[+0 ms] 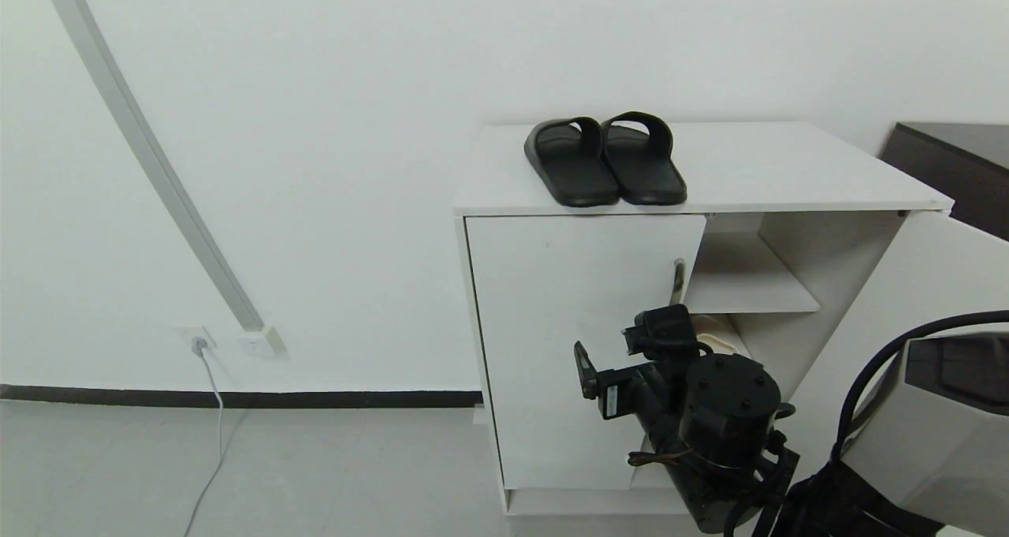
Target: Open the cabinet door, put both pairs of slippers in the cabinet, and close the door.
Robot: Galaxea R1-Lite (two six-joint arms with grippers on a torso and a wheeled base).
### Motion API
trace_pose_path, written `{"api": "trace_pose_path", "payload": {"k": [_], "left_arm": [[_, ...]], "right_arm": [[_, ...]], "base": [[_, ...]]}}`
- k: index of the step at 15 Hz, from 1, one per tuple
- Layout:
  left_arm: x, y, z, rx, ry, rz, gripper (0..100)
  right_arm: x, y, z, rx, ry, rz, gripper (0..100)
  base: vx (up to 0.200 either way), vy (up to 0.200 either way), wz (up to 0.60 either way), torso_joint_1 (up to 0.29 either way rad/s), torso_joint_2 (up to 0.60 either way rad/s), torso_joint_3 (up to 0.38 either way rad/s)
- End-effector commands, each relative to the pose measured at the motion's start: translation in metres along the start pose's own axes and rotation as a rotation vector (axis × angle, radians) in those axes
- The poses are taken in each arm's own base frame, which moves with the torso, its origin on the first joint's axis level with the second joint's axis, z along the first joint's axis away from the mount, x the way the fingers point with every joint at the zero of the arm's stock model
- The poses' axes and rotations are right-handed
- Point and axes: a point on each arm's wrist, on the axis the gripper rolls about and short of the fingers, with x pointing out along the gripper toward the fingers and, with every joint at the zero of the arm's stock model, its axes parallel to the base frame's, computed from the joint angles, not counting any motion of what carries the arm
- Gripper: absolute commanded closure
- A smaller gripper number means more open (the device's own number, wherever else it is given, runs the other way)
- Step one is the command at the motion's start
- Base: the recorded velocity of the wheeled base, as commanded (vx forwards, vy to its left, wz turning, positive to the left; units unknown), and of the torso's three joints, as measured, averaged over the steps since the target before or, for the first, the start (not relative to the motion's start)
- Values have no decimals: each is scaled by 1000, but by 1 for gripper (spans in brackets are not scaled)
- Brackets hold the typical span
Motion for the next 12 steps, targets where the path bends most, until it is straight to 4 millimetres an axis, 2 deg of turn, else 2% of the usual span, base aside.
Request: {"api": "trace_pose_path", "payload": {"k": [1, 12], "left_arm": [[0, 0, 0, 0, 2, 0, 100], [0, 0, 0, 0, 2, 0, 100]], "right_arm": [[0, 0, -1, -2, 3, -1, 0], [2, -1, -5, -11, 13, -3, 0]], "base": [[0, 0, 0, 178, -496, -310], [0, 0, 0, 211, -527, -317]]}}
